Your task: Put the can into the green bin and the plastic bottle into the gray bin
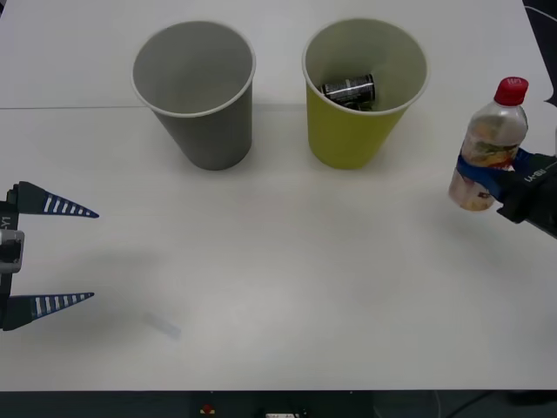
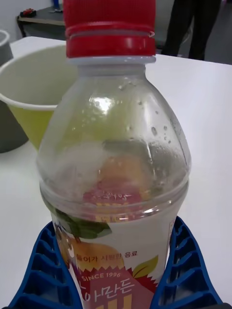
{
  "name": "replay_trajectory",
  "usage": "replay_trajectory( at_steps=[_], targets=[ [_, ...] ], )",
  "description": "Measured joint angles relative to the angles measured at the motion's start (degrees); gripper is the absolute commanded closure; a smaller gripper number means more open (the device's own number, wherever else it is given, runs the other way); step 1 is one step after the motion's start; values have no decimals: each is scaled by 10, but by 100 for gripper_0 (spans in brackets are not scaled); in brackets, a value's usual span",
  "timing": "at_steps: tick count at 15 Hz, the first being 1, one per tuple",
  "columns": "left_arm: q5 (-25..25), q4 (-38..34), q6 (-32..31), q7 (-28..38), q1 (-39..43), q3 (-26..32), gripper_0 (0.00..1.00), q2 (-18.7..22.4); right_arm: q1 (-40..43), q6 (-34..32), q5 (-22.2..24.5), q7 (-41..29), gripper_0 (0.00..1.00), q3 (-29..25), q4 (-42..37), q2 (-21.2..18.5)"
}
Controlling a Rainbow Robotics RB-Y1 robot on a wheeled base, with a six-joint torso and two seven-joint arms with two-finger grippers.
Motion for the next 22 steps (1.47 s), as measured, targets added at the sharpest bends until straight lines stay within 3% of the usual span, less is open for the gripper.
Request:
replay_trajectory(
  at_steps=[7,9,11,13,15,18,22],
  targets=[
    [0,0,0,0,0,0,0,0,-7,-240,-7,-189,100,-153,-81,0],
    [0,0,0,0,0,0,0,0,-26,-300,9,-259,100,-183,-109,0],
    [0,0,0,0,0,0,0,0,-65,-360,54,-347,100,-198,-142,0],
    [0,0,0,0,0,0,0,0,-112,-406,87,-395,100,-197,-160,0],
    [0,0,0,0,0,0,0,0,-175,-448,93,-397,100,-178,-155,0],
    [0,0,0,0,0,0,0,0,-274,-488,99,-397,100,-125,-141,0],
    [0,0,0,0,0,0,0,0,-385,-494,109,-397,100,-39,-112,5]
  ],
)
